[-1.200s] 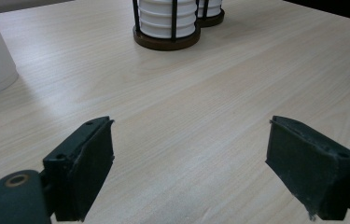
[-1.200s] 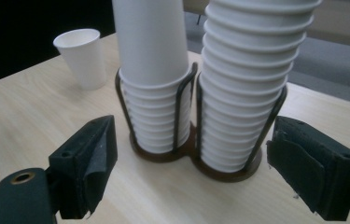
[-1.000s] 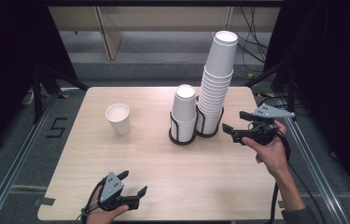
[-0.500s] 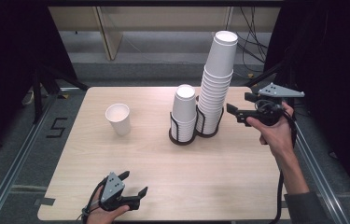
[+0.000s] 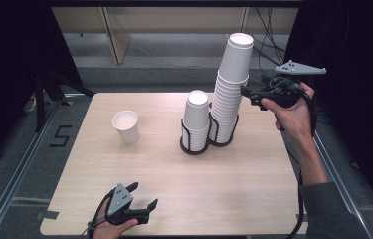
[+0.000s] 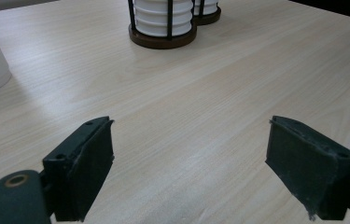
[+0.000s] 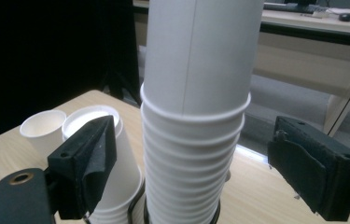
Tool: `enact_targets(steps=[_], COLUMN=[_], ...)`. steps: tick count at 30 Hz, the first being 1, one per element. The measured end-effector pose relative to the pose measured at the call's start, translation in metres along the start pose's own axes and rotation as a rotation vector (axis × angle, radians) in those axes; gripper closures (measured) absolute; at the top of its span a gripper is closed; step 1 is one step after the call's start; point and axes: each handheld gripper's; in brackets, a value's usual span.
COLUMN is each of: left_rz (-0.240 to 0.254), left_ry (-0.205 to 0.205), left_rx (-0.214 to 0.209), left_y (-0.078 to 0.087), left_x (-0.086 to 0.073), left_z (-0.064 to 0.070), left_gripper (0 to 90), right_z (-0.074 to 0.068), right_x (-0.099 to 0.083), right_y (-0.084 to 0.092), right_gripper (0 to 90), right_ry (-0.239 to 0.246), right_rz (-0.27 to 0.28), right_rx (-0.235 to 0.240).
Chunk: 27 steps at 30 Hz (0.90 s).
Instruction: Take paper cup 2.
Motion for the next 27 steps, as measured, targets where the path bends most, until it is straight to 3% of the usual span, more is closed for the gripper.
enact_targets(steps=[15, 22, 27], left_rz=[-0.006, -0.002, -0.011], left_ry=[0.005, 0.005, 0.002], left_rx=[0.000, -0.007, -0.003], left_y=[-0.001, -0.002, -0.001], left_x=[0.000, 0.000, 0.000], left_z=[0.001, 0.001, 0.001], left_gripper=[14.2, 14.2, 14.2], right_z=[0.001, 0.000, -0.001], right_x=[0.034, 0.043, 0.049], right_y=[-0.021, -0.032, -0.041], right_gripper=[15.8, 15.8, 15.8], right_ry=[-0.012, -0.032, -0.028], right_rz=[0.019, 0.024, 0.026], right_rx=[-0.033, -0.009, -0.016])
Point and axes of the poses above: each handheld gripper's, and its own axes: y roughly backward along the jaws, x roughly out of its top, z roughly to its right, and after that the axes turned 11 degrees about -y, right-handed
